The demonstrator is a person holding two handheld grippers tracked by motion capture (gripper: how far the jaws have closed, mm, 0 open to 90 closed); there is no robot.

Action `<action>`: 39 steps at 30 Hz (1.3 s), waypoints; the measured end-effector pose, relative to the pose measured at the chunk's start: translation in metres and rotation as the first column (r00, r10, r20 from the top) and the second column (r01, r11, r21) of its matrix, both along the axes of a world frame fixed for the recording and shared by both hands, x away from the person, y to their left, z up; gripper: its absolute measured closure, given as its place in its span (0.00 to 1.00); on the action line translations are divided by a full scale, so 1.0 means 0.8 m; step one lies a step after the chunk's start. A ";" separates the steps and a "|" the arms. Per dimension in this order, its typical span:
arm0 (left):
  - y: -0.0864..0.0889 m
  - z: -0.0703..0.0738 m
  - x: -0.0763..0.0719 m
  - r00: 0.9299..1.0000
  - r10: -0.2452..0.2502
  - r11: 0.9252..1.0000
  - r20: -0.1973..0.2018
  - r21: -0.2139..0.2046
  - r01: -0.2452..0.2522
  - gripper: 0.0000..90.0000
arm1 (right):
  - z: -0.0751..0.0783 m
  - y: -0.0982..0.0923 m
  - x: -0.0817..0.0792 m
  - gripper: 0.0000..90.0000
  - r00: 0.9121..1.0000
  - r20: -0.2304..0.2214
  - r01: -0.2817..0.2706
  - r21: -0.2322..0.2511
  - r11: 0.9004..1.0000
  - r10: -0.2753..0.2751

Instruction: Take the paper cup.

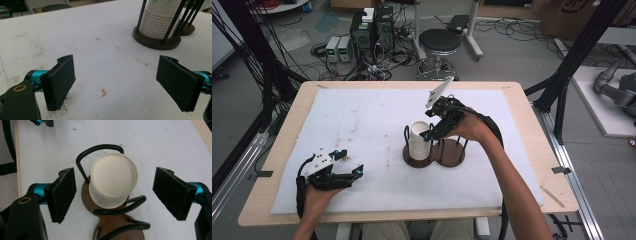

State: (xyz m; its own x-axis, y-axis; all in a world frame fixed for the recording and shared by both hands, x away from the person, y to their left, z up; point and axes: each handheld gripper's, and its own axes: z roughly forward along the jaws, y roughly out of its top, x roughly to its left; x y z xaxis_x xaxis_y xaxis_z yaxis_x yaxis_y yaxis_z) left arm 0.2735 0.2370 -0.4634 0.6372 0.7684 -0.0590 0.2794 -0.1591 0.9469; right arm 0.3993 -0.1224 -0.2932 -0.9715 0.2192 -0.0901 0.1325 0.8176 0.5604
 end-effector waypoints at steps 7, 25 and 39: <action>0.000 0.000 0.000 1.000 0.002 1.000 0.001 -0.005 -0.002 0.17 | -0.009 0.014 0.010 0.22 1.000 -0.027 -0.005 -0.049 0.999 0.003; 0.000 0.000 0.001 1.000 0.001 1.000 -0.007 0.000 -0.001 0.17 | -0.028 0.027 0.017 0.24 0.999 -0.051 -0.016 -0.130 0.991 0.009; -0.001 0.000 0.002 1.000 0.000 1.000 -0.013 0.001 0.000 0.17 | -0.026 0.026 0.016 0.40 0.998 -0.055 -0.032 -0.138 0.990 0.025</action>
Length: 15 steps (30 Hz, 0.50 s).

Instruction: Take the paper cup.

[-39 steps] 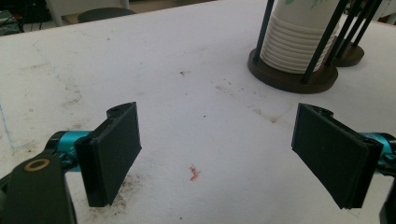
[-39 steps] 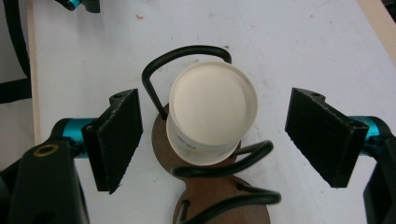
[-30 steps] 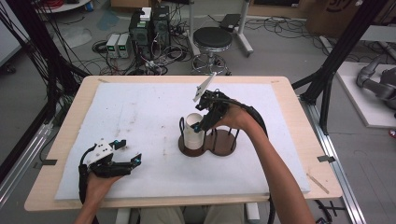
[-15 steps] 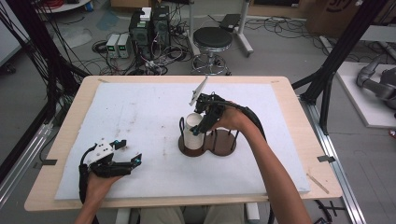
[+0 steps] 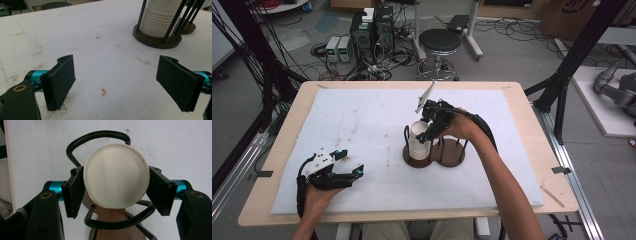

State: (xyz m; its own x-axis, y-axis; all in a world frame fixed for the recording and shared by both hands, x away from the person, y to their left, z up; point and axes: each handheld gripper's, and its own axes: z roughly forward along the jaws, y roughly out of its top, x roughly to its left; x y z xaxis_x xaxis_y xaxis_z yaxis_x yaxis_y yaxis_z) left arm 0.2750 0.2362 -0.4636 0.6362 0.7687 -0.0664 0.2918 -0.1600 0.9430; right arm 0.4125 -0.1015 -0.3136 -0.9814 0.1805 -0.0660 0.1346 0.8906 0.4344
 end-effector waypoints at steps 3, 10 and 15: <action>0.000 0.000 0.000 1.000 0.000 1.000 -0.001 0.001 0.000 0.17 | 0.000 0.000 0.000 0.40 1.000 -0.003 0.003 0.004 1.000 -0.003; 0.000 0.000 0.000 1.000 0.002 1.000 -0.001 0.001 -0.002 0.17 | 0.004 -0.004 0.000 0.41 1.000 -0.009 0.011 0.030 0.999 -0.011; -0.001 0.000 0.001 1.000 0.002 1.000 -0.003 0.007 -0.002 0.17 | 0.009 -0.009 0.000 0.42 1.000 -0.008 0.018 0.038 0.999 -0.017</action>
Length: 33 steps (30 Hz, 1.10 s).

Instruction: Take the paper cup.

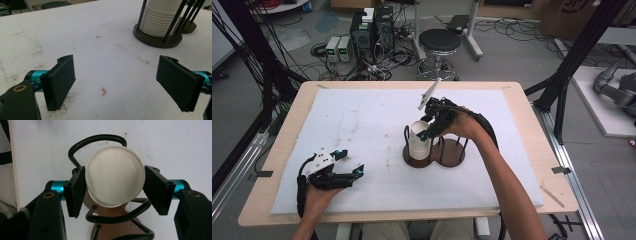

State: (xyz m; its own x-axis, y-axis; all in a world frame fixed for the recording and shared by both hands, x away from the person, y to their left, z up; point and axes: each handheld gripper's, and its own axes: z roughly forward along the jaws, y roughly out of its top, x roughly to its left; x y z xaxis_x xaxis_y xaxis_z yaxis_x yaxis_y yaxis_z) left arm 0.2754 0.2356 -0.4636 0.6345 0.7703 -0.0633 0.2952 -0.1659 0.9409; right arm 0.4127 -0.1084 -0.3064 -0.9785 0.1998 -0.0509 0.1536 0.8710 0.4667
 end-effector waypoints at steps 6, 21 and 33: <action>0.000 0.000 0.000 1.000 0.002 1.000 0.001 0.001 -0.002 0.17 | 0.007 -0.002 -0.003 0.42 1.000 0.005 0.006 0.027 1.000 -0.006; 0.000 0.000 0.000 1.000 0.001 1.000 0.002 0.004 -0.001 0.17 | 0.085 -0.012 -0.017 0.43 0.997 0.070 0.004 0.165 0.986 -0.015; 0.000 0.000 -0.001 1.000 0.000 1.000 0.005 0.001 0.000 0.17 | 0.120 -0.014 -0.025 0.43 0.994 0.109 -0.004 0.170 0.985 -0.015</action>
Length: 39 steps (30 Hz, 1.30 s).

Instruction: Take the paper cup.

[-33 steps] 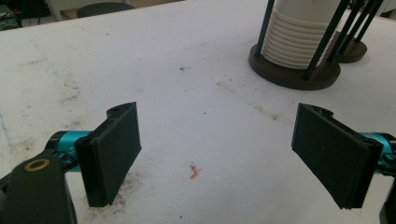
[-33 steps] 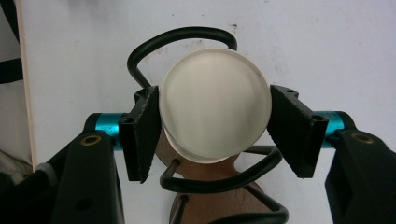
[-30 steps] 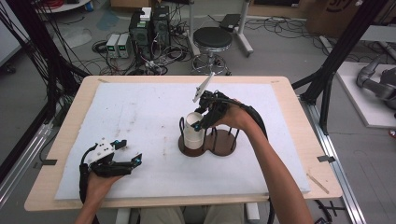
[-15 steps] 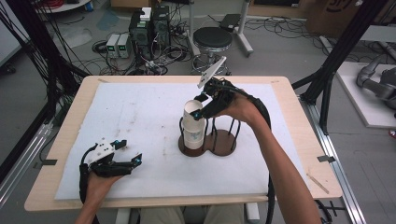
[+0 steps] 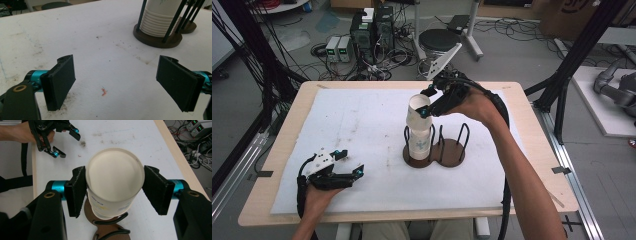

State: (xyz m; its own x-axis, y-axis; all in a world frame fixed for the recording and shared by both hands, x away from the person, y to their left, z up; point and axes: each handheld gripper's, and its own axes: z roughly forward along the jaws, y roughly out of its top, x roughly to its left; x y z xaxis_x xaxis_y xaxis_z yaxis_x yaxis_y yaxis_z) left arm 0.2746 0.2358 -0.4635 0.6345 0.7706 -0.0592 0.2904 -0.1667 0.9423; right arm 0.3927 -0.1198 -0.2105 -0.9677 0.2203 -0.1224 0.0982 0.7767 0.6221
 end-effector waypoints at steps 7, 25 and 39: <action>0.000 0.000 -0.001 1.000 0.000 1.000 0.005 -0.011 0.000 0.17 | -0.001 -0.014 -0.014 0.43 1.000 -0.006 -0.014 0.074 0.997 0.014; 0.003 0.000 -0.001 1.000 -0.010 1.000 0.010 -0.023 0.010 0.17 | -0.082 -0.062 -0.079 0.43 0.998 -0.023 -0.044 0.321 0.946 0.055; 0.005 0.000 -0.003 0.999 -0.030 0.999 0.030 -0.032 0.031 0.17 | -0.143 -0.061 -0.121 0.43 0.994 -0.001 -0.099 0.428 0.898 0.109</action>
